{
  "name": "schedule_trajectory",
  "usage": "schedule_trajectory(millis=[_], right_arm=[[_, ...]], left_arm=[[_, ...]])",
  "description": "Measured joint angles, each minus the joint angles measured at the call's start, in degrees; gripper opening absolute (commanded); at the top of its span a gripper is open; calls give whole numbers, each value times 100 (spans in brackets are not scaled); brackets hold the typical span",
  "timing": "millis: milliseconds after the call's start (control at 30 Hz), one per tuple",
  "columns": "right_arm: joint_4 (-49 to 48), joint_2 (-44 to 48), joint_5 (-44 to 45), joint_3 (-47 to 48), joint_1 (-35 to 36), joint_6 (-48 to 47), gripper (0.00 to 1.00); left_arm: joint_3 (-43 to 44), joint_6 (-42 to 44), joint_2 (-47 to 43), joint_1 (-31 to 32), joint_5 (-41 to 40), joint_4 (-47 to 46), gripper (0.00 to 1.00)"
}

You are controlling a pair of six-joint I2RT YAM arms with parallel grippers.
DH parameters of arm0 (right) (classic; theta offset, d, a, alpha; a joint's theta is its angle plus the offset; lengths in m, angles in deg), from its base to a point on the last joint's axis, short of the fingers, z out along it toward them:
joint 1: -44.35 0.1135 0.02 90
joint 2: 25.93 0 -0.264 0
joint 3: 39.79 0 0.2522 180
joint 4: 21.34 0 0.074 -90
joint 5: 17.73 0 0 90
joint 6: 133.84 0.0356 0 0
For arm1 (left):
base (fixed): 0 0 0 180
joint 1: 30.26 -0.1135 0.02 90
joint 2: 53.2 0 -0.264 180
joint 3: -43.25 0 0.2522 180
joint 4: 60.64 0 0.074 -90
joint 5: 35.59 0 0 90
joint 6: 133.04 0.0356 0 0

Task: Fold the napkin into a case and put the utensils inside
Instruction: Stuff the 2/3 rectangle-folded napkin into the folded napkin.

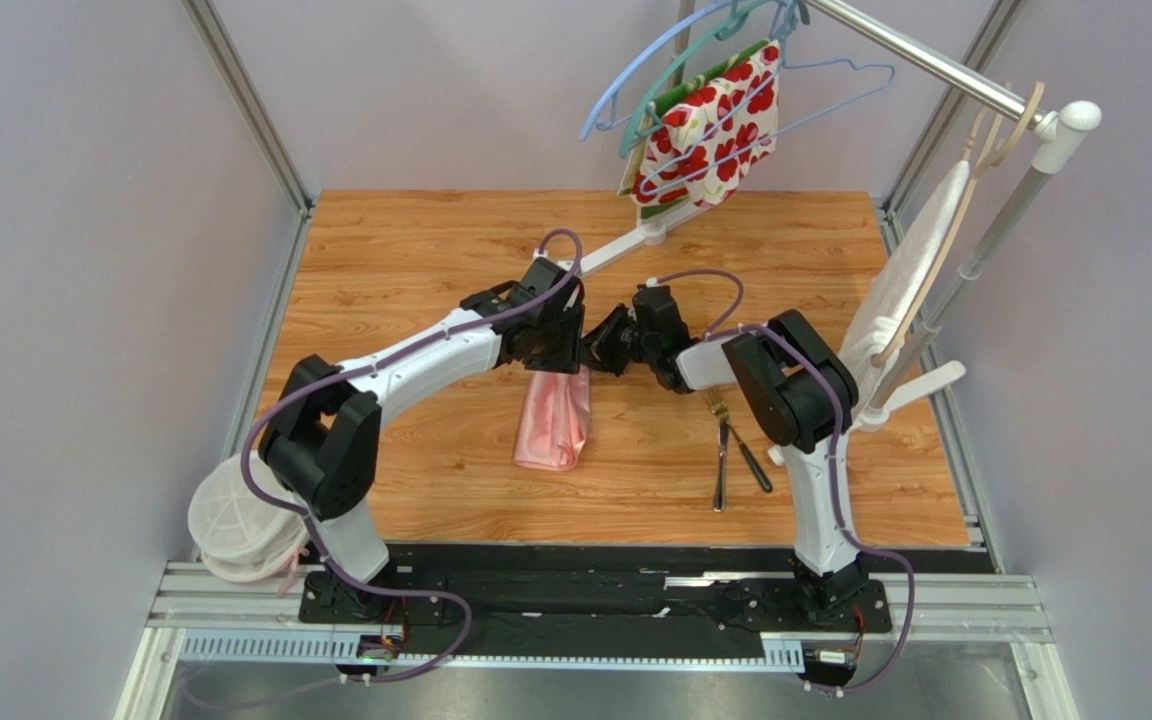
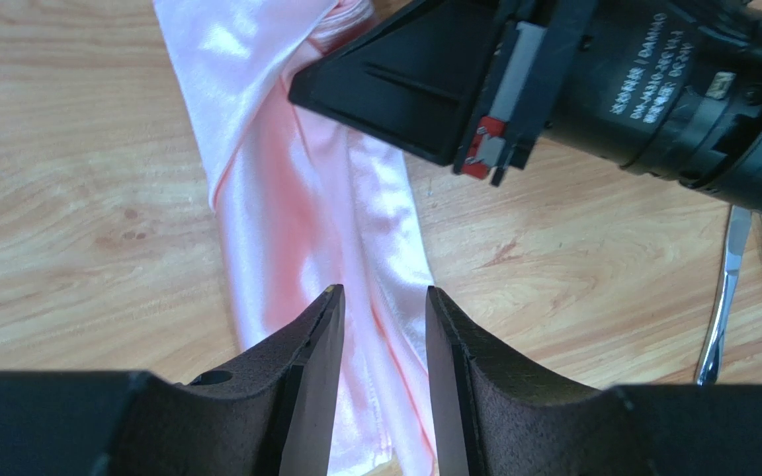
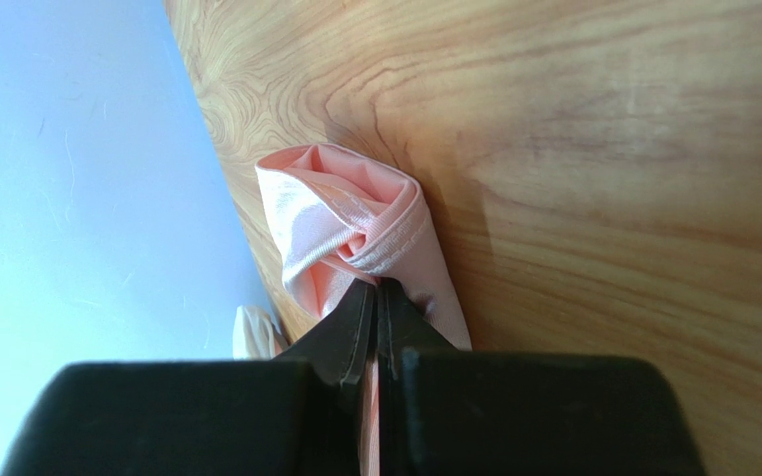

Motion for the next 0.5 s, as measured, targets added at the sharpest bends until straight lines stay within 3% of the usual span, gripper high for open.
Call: schedule_trajectory(millis=[267, 300, 333, 467, 500], right_arm=[[258, -17, 13, 168, 33, -87, 4], [291, -17, 13, 188, 37, -101, 4], [315, -17, 15, 199, 37, -105, 4], [376, -26, 9, 238, 37, -125, 4], [387, -28, 7, 249, 37, -131, 4]], left_arm=[[931, 389, 933, 24, -96, 520, 47], [955, 428, 1005, 24, -168, 623, 73], [986, 463, 1067, 24, -232, 717, 82], [1259, 619, 1279, 26, -520, 1067, 99], [1292, 625, 1285, 33, -603, 1091, 99]])
